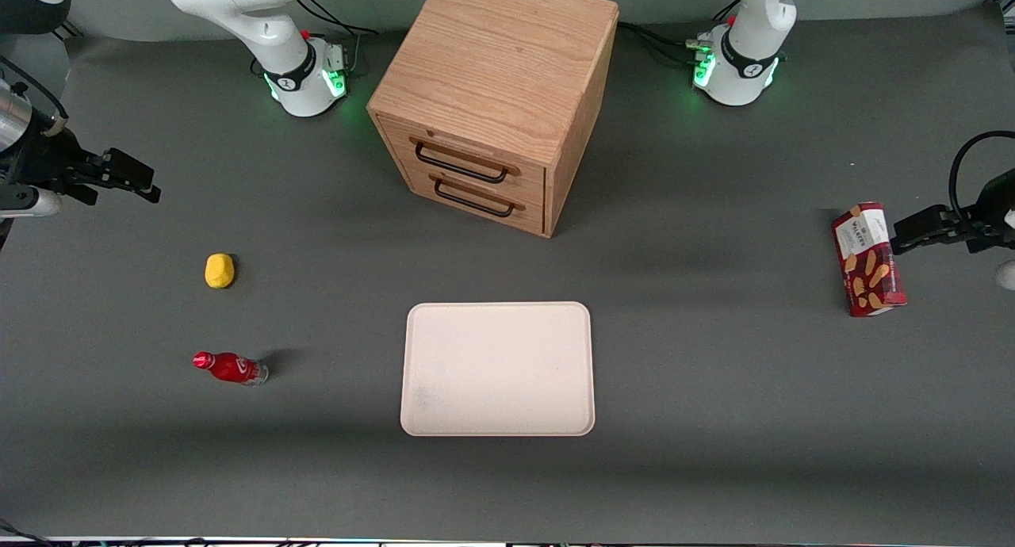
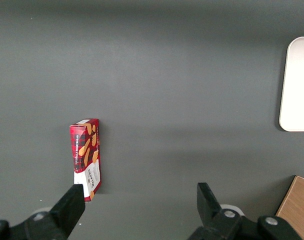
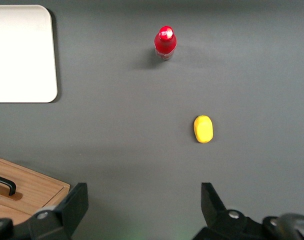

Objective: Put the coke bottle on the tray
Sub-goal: 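Move the right gripper down toward the red Coca-Cola bottle, then close the right gripper around the bottle's cap end, then lift the bottle and carry it toward the cream tray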

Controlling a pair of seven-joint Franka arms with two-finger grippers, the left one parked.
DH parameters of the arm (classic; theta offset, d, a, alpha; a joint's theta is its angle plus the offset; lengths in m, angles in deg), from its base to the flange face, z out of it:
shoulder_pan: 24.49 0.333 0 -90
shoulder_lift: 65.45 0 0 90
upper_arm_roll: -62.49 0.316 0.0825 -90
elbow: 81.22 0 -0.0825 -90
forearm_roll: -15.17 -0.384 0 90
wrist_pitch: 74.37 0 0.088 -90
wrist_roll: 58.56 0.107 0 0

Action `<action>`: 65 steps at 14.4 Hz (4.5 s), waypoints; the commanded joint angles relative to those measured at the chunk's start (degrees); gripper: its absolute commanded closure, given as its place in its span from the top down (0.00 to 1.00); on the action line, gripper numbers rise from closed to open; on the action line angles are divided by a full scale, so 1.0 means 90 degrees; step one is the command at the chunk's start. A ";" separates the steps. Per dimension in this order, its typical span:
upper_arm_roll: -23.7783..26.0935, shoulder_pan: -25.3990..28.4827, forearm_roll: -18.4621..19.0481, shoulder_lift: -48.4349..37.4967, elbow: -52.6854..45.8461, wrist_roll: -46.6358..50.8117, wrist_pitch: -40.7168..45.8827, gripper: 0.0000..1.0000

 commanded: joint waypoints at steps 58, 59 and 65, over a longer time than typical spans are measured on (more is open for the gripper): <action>0.0358 -0.0048 -0.0047 0.3893 -0.4701 -0.1453 0.0857 0.00; 0.0514 -0.0048 -0.0047 0.3893 -0.4877 -0.1414 0.0917 0.00; 0.1909 0.0020 0.0157 0.4069 -0.5201 0.0273 0.0440 0.00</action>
